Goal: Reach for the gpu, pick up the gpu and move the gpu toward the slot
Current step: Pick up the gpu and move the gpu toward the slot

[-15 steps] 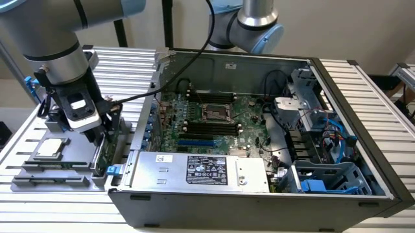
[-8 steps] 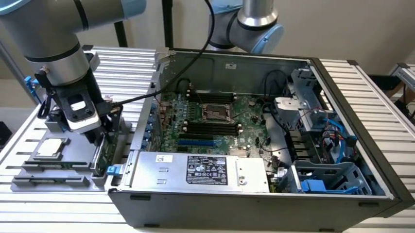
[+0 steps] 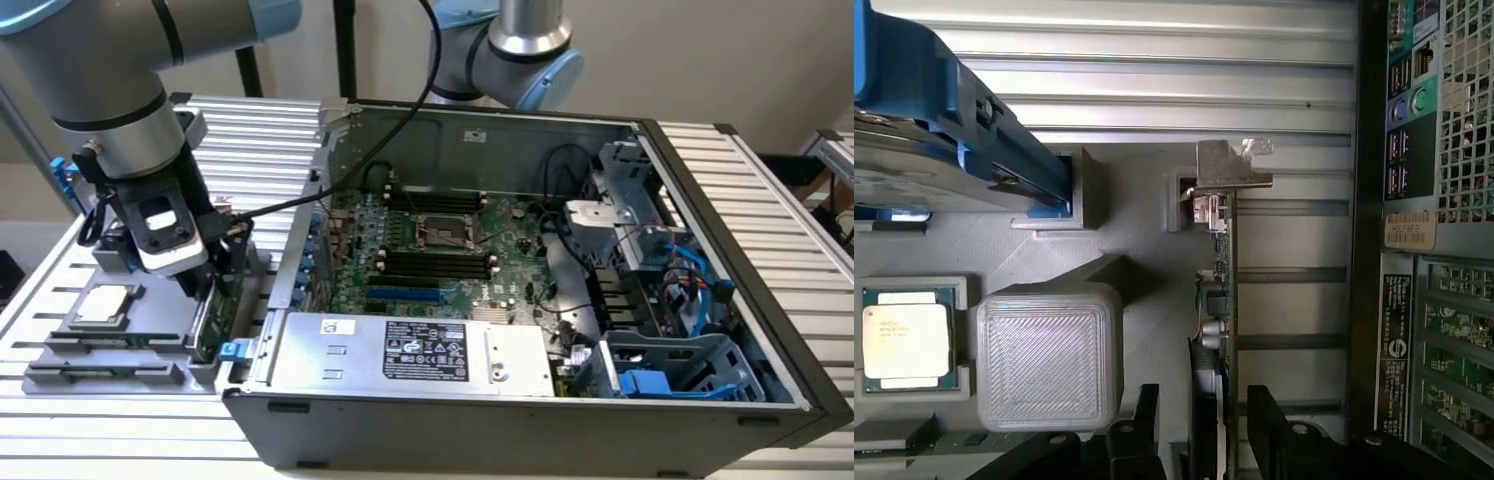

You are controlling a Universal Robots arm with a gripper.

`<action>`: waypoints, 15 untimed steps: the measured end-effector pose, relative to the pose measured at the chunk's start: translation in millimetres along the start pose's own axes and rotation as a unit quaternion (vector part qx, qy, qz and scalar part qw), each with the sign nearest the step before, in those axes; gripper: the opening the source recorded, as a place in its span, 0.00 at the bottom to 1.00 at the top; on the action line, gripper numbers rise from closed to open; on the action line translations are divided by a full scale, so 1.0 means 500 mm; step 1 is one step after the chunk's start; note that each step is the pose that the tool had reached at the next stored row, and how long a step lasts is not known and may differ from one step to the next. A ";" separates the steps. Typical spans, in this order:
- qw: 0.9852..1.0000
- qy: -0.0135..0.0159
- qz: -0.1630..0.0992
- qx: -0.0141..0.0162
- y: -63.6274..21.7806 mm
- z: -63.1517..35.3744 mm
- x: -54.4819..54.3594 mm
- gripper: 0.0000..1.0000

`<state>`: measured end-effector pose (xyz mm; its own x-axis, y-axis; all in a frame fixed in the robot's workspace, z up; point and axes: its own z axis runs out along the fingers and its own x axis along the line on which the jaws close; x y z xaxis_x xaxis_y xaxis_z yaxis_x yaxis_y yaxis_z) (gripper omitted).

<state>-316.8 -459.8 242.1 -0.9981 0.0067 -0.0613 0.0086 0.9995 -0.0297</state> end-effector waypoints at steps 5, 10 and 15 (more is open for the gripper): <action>1.000 0.000 0.000 0.000 0.000 0.000 -0.001 0.33; 1.000 0.000 0.000 0.000 0.000 0.000 -0.002 0.30; 1.000 0.004 0.000 0.000 0.000 0.001 -0.005 0.26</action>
<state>-314.4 -460.1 242.0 -0.9985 0.0066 -0.0538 0.0082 0.9995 -0.0297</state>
